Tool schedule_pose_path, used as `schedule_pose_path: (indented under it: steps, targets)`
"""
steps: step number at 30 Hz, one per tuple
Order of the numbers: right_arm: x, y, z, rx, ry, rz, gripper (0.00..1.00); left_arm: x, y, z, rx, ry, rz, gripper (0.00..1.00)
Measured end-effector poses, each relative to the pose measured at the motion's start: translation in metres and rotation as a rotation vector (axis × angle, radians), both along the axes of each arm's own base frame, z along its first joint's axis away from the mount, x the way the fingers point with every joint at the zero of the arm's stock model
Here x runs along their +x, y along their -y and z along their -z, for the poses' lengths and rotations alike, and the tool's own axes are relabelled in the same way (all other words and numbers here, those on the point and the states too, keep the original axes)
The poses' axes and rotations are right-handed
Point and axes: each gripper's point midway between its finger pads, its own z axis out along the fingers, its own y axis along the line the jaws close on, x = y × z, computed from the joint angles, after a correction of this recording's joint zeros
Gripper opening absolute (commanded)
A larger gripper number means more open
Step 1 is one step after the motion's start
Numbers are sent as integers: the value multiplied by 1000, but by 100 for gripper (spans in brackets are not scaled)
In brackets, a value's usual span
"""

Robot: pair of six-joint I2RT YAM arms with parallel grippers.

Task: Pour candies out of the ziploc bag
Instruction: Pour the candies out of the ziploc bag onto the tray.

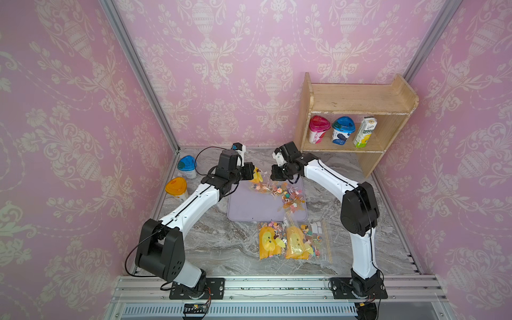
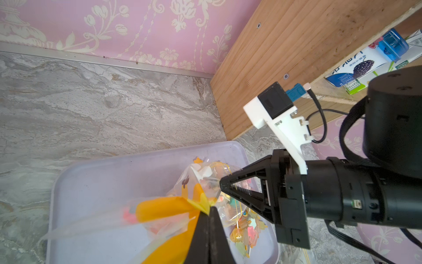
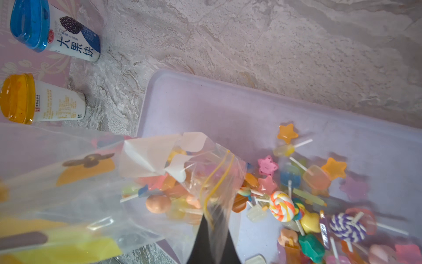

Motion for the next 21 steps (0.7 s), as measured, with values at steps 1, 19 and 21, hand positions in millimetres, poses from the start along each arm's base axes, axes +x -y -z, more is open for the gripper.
schedule_pose_path:
  steps: [1,19,21]
  targets:
    - [1,-3,0,1,-1,-4,0,0,-1,-1,2,4,-1,0]
    - [-1,-27,2,18,-7,-48,0,-6,-35,6,22,-10,-67,0]
    - [-1,-32,-4,25,6,-57,0,-6,-40,2,19,-1,-79,0]
